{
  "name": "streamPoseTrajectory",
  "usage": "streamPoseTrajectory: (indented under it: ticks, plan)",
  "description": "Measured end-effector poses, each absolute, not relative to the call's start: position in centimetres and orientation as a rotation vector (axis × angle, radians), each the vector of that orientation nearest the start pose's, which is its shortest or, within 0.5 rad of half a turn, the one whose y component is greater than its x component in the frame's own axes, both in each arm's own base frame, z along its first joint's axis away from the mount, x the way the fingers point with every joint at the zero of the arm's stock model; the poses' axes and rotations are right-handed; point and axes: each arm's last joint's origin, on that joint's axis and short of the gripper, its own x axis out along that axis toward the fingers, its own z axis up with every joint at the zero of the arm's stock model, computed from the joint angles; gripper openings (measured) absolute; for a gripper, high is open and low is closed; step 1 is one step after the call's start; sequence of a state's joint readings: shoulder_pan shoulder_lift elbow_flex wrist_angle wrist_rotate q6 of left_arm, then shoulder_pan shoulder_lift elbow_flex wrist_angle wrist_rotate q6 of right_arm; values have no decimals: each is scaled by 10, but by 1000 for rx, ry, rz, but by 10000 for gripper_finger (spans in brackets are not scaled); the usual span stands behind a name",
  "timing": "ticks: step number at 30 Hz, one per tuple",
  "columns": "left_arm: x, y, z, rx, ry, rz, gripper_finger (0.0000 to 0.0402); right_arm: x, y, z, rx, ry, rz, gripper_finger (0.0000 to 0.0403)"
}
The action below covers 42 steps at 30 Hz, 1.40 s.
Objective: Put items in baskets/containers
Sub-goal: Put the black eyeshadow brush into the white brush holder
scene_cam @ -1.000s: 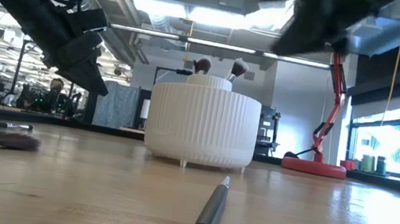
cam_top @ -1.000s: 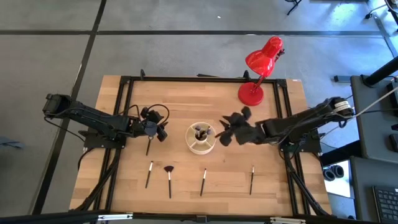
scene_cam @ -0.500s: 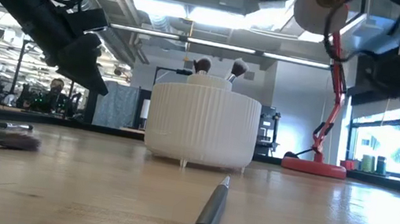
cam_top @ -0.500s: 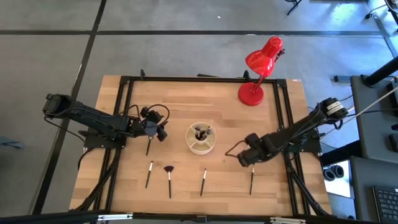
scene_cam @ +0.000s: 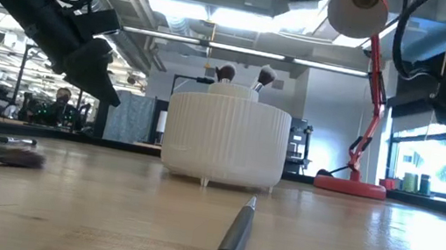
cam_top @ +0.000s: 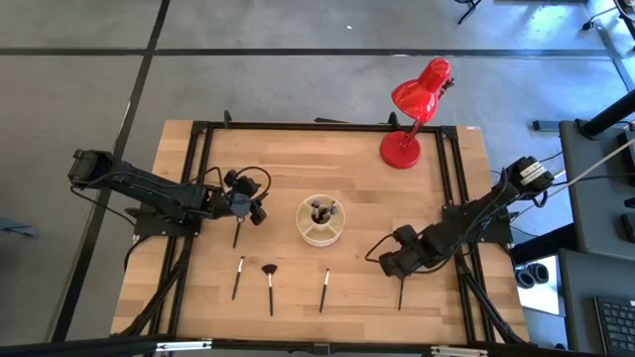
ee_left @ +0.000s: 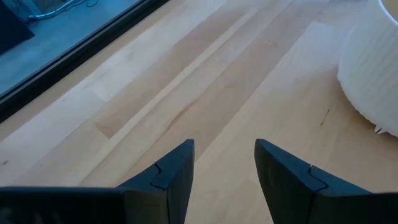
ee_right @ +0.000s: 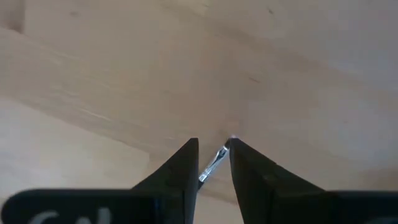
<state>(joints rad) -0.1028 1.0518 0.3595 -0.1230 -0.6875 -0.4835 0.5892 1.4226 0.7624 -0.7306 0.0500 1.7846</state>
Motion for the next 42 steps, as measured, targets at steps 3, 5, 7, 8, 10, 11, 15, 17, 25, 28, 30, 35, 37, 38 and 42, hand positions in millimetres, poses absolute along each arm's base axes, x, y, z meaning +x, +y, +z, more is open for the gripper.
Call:
streamPoseTrajectory:
  ticks: [3, 5, 7, 8, 10, 11, 15, 17, 25, 28, 30, 35, 37, 38, 42]
  plan:
    - [179, 0, 157, -128, 605, 718, 164, 192, 128, 160, 1028, 1256, -825, 90]
    - [179, 0, 157, -126, 604, 721, 164, 194, 130, 154, 1024, 1295, -837, 90]
    - [179, 0, 157, -125, 603, 723, 164, 195, 132, 147, 1016, 1332, -849, 90]
    - [179, 0, 157, -125, 603, 723, 164, 196, 133, 145, 1014, 1341, -849, 90]
    - [179, 0, 157, -125, 603, 723, 164, 198, 134, 141, 1005, 1354, -848, 90]
    - [179, 0, 157, -125, 603, 723, 164, 199, 135, 139, 999, 1358, -841, 90]
    - [179, 0, 157, -125, 603, 725, 164, 202, 137, 138, 1007, 1344, -801, 80]
    - [179, 0, 157, -124, 602, 725, 164, 202, 138, 138, 1017, 1341, -786, 61]
    - [179, 0, 157, -122, 600, 731, 164, 204, 138, 139, 980, 1338, -728, 6]
    - [179, 0, 157, -122, 599, 731, 164, 207, 139, 147, 949, 1290, -708, 3]
    - [179, 0, 157, -122, 599, 731, 164, 210, 138, 158, 909, 1218, -689, 2]
    - [180, 0, 159, -132, 575, 730, 164, 217, 129, 214, 749, 870, -691, 2]
    - [181, 0, 160, -121, 568, 722, 164, 218, 125, 239, 644, 669, -693, 1]
    - [182, 0, 161, -115, 560, 718, 164, 219, 122, 251, 579, 557, -699, 1]
    - [185, 0, 164, -105, 527, 702, 164, 225, 114, 281, 342, 239, -757, 1]
